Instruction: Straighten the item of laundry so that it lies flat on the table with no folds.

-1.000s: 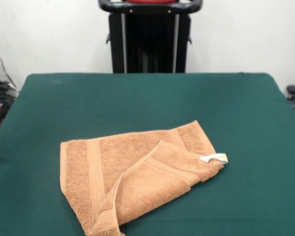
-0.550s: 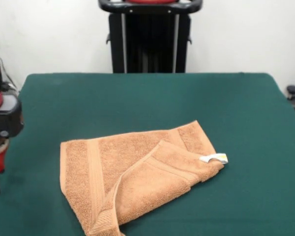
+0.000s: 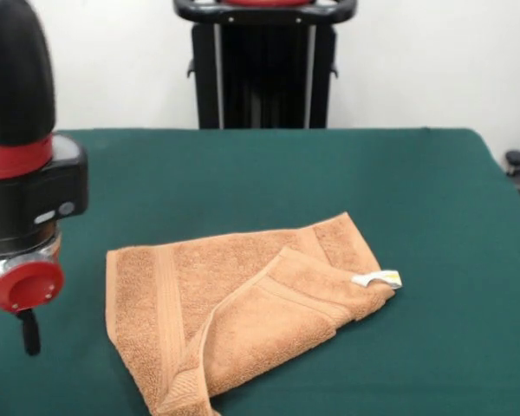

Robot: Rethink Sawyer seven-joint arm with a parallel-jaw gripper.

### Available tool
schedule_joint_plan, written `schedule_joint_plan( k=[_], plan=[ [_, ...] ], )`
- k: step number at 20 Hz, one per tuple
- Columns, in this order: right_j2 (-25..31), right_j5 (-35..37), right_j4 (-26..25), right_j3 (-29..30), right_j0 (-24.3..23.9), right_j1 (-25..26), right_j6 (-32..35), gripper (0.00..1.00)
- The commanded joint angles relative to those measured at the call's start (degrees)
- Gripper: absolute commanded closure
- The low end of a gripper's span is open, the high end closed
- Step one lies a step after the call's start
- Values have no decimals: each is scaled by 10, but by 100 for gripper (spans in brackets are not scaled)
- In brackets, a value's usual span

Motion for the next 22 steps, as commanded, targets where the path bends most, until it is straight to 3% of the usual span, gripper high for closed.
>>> schedule_joint_plan(
  k=[1, 6, 12, 17, 22],
  plan=[
    [41, 46, 13, 102, 43, -44, -67, 0],
    [42, 66, 37, 122, 52, -72, -45, 0],
    [55, 64, 79, 115, 57, -52, 3, 0],
    [61, 38, 75, 119, 59, -43, -52, 0],
    [44, 24, 40, 136, 73, -49, -85, 0]
  ],
)
